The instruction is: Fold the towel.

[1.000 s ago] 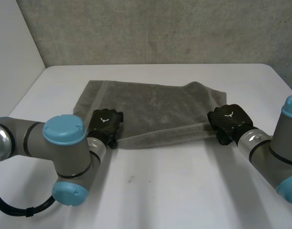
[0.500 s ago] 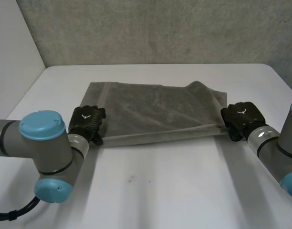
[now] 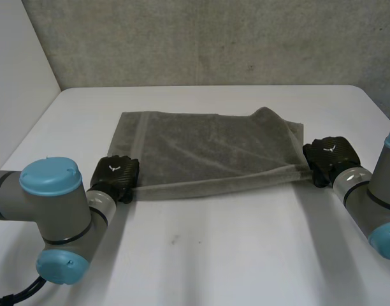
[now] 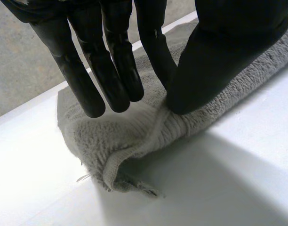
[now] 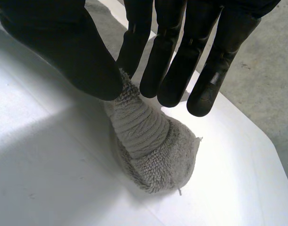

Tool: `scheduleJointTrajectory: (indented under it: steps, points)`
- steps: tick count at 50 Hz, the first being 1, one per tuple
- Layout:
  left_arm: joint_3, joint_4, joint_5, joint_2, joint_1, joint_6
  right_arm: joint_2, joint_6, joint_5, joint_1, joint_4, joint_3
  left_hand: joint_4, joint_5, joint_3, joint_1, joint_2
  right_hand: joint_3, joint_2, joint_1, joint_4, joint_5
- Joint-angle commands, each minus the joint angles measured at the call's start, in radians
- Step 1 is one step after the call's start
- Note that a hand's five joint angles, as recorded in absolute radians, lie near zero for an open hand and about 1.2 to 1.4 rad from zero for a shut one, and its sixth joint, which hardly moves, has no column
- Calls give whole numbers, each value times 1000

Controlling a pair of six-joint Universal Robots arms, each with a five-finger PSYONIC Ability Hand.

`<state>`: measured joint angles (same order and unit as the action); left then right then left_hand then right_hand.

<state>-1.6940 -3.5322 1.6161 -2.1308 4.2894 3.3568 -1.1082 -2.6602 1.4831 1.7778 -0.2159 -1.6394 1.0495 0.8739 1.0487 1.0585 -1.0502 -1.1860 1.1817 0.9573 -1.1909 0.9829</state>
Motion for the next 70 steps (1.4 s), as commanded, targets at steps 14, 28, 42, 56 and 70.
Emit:
scheduleJointTrajectory:
  steps: [14,28,42,56,70]
  points:
    - [-15,16,-25,101,29,49,-168,-12,-119,-92,474,122,347,348,348,338,-346,517,-512,-288,522,-488]
    - [-24,6,-25,100,29,49,-131,34,-190,-118,509,253,347,348,348,338,-346,593,-589,-364,598,-565]
    - [-24,4,-25,98,29,49,149,143,-149,-107,507,438,347,348,348,338,-346,646,-642,-417,651,-617]
    - [-27,1,-25,92,29,49,278,120,-64,-94,570,587,347,348,348,338,-346,605,-601,-376,610,-576]
    - [-29,-1,-25,92,29,49,295,72,-69,-81,641,625,347,348,348,338,-346,368,-363,-139,373,-339]
